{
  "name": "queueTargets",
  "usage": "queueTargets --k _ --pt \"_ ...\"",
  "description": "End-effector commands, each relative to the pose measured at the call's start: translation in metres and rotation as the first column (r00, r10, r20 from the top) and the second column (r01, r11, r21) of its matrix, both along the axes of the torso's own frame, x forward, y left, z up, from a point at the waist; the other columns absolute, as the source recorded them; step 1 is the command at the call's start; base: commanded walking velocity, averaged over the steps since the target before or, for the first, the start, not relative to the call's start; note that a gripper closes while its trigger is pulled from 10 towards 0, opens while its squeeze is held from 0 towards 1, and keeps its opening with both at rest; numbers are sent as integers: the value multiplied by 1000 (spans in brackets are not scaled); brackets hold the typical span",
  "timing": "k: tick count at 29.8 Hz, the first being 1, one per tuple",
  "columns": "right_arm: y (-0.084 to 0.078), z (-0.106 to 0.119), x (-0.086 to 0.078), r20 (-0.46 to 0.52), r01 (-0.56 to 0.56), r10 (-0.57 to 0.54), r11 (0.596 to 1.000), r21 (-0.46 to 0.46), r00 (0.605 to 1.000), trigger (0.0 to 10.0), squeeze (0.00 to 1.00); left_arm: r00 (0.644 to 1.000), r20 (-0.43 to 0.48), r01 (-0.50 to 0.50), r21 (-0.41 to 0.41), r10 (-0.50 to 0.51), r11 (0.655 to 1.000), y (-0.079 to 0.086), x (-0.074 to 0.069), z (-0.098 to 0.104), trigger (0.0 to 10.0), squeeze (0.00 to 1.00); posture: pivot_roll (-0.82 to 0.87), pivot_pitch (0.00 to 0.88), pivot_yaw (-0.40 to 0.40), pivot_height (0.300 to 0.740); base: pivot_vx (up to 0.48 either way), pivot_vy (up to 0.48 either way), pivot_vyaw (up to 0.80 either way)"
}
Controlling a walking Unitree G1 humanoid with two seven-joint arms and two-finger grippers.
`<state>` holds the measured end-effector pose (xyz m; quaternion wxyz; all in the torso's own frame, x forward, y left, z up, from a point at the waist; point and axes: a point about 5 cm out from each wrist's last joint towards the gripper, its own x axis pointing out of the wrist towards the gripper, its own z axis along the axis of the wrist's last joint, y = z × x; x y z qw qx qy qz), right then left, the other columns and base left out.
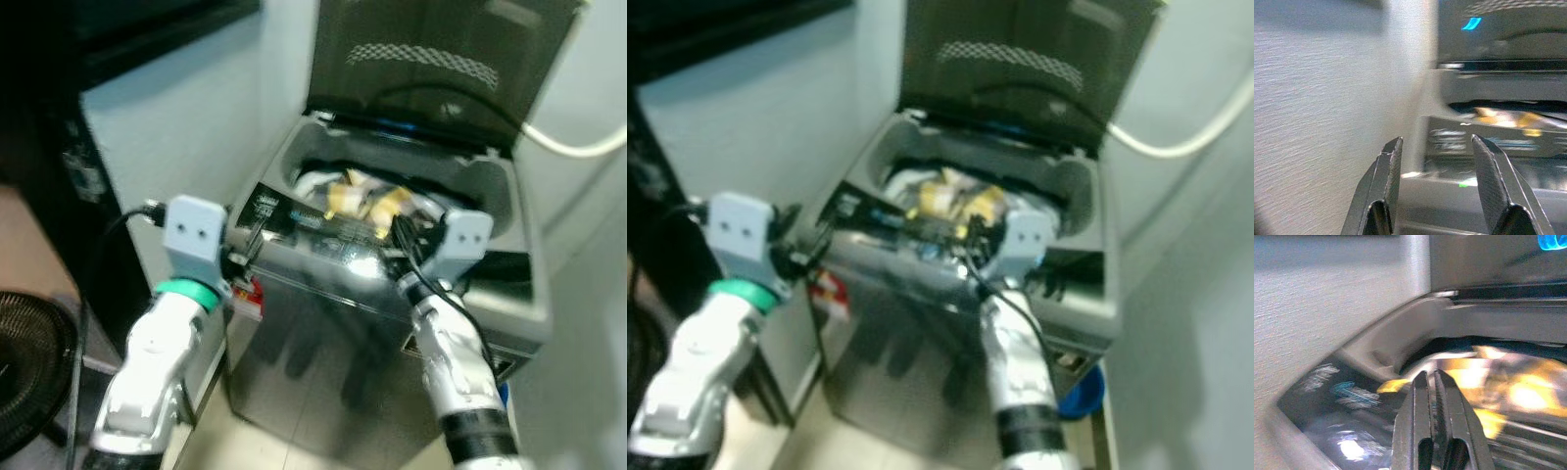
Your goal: Clothes washing
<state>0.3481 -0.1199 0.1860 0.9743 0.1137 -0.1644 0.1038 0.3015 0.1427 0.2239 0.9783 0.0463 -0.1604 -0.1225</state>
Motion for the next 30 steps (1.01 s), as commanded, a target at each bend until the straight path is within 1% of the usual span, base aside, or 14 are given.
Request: queueTargets --k 1,21,30 --pt "-6 -6 0 -21 20 -20 1000 2 1000 10000 0 1000 -5 14 2 -14 1000 -5 -2 -3 10000 0 71 21 -37 731 0 0 775" --pt "-6 -5 1 -17 23 -23 1000 4 1000 10000 0 1000 -4 22 7 -22 1000 -6 0 -2 10000 0 70 12 -30 731 0 0 769" --pt "-7 -6 0 -16 28 -28 1000 2 999 10000 0 1000 -2 20 -2 -20 1000 -5 1 -1 10000 0 63 10 -27 731 0 0 767"
